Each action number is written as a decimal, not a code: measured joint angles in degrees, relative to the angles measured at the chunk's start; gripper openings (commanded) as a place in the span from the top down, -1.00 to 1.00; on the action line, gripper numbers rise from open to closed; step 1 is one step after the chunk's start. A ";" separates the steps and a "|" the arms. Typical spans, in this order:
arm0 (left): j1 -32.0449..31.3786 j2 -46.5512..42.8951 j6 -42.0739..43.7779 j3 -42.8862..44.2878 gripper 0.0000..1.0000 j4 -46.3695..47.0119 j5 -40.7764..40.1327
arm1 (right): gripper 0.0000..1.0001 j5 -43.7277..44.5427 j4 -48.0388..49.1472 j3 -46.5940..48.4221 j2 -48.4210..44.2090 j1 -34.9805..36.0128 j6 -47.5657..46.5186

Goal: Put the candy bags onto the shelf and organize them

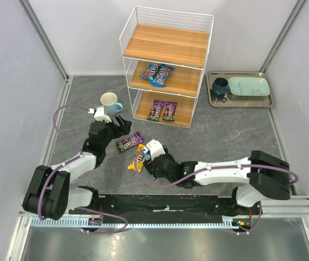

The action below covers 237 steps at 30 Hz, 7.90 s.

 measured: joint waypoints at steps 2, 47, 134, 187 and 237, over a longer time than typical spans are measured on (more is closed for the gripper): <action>0.00 0.00 0.00 0.00 -0.80 0.00 0.00 | -0.50 1.38 -1.51 0.37 3.04 1.77 0.85; 0.00 0.02 -0.02 0.00 -0.80 0.00 0.02 | 0.11 6.82 2.58 -3.54 6.67 1.66 15.26; 0.13 0.28 -0.20 0.00 -0.80 0.00 0.07 | 0.39 5.84 -16.94 17.99 19.12 4.52 26.77; -25.03 -5.27 -43.56 -10.78 0.06 42.16 32.50 | 0.88 -20.59 25.11 -24.04 -47.71 -8.00 28.85; -27.39 -25.68 -27.23 3.41 0.96 9.35 21.00 | -0.20 -12.72 0.17 -16.79 -53.81 -8.13 25.75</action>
